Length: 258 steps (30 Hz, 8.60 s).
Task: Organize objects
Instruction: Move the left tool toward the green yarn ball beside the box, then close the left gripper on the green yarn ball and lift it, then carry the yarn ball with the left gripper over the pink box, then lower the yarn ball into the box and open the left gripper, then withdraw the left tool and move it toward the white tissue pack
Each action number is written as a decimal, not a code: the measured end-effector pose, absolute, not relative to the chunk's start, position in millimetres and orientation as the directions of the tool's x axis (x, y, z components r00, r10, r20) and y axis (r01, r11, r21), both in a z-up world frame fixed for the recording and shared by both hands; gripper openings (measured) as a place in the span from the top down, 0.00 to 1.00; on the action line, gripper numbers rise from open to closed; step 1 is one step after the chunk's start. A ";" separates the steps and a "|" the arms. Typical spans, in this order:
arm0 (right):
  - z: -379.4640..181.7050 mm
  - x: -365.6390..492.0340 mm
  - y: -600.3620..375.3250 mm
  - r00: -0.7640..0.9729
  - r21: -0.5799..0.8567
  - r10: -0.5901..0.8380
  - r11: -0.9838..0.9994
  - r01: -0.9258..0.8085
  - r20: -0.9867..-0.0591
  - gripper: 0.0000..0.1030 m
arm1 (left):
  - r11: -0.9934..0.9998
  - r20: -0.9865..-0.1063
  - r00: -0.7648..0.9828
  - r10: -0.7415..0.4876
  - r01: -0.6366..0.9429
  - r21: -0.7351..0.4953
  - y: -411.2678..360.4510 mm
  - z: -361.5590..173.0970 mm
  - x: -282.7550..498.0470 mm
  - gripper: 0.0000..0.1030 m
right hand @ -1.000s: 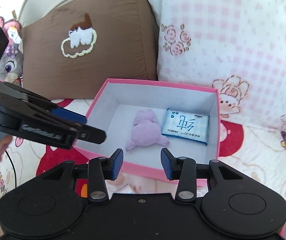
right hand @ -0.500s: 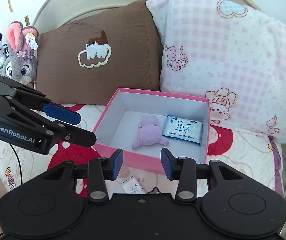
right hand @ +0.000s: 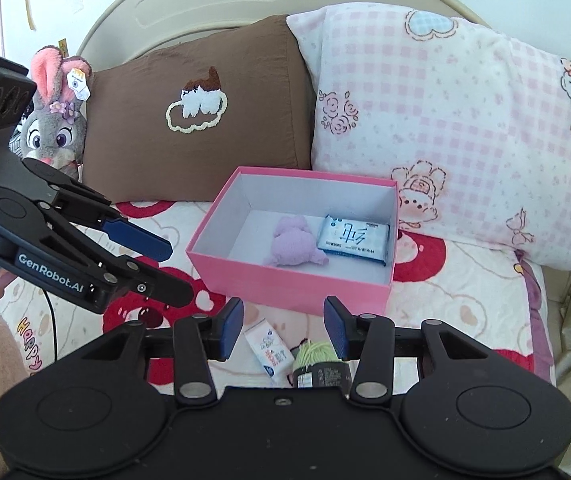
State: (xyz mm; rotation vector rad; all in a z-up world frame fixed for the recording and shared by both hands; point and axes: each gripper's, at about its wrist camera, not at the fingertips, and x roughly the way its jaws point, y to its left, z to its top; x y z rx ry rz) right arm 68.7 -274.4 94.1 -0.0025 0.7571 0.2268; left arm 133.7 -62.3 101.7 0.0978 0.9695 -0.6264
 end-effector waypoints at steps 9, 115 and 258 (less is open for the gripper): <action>68.0 39.7 -286.8 0.683 0.106 0.231 0.970 -0.221 -0.692 0.46 | 0.821 -0.810 0.407 -0.423 0.549 -0.153 -87.3 70.6 118.8 0.47; -121.3 91.6 -286.0 0.623 0.033 -0.056 0.991 0.131 -0.781 0.14 | 0.639 -0.627 0.194 -0.755 0.432 -0.636 -103.7 -131.8 194.1 0.51; 14.9 217.5 -293.2 0.672 0.147 0.237 0.971 -0.189 -0.702 0.28 | 0.973 -0.833 0.503 -0.230 0.148 -0.179 -66.3 2.3 292.2 0.36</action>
